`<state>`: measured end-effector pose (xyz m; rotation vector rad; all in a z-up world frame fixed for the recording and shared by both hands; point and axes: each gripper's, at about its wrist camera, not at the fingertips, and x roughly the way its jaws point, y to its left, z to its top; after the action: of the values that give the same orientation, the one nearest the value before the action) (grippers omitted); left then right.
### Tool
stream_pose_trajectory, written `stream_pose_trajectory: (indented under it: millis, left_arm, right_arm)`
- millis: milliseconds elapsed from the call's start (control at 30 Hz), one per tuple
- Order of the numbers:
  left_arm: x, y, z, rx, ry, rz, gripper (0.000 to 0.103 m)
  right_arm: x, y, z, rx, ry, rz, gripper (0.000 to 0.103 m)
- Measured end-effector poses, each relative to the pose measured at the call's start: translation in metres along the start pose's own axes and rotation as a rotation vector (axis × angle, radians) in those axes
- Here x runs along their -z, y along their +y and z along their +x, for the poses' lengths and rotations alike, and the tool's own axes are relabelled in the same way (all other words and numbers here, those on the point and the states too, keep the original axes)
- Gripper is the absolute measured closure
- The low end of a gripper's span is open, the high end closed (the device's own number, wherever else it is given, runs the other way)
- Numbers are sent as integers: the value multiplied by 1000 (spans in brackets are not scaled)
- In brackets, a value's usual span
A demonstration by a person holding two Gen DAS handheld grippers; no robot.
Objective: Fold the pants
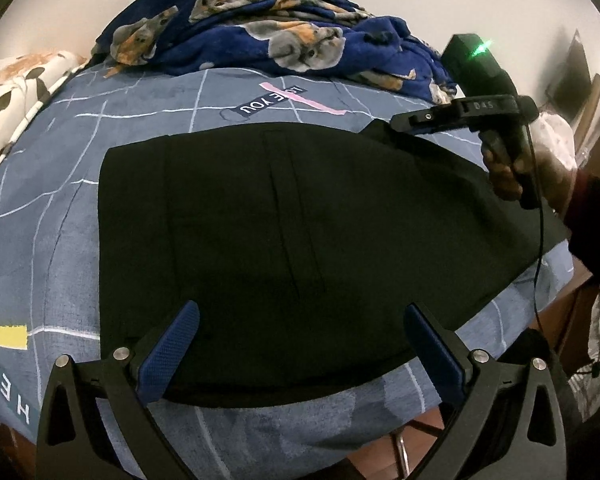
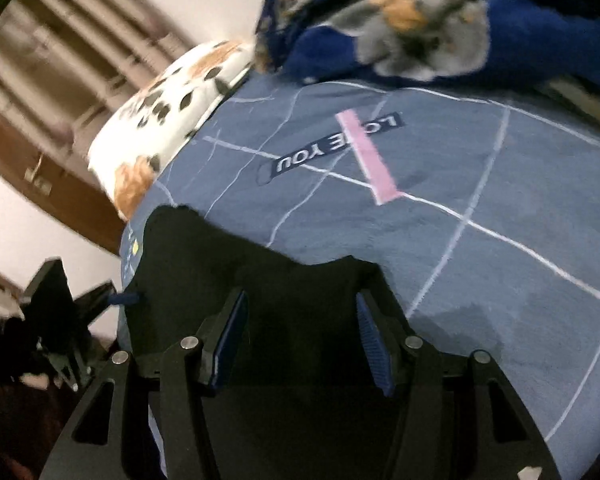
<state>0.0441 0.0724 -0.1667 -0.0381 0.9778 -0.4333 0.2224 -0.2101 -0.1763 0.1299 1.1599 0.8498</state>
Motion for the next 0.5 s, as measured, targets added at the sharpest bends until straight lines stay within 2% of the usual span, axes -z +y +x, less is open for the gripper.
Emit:
stream_pose_trajectory:
  millis: [67,133,233,333,433,500]
  left_arm:
    - [1,-2,1,-12,1,9,1]
    - [2,-4,2,-26,2,17,0]
    - [4,-5,2,-38,7,23,0]
    - [7,-4,-1,-30,2,3,0]
    - [7,-2,-2,-18,-5,-13,0]
    - [8,-2,-3,-14,-6,-15,0]
  right_arm:
    - [-4,-5,4,34,6,-3,57]
    - [-9,-14,11,83,3,21,83]
    - [-13,-15,17,176,-35,20,89]
    - [-12,-7,24,284,-71,-30,89]
    - [-14,-9,22,327,-117,-8,90]
    - [-15,-16,14,289,-153,56,90]
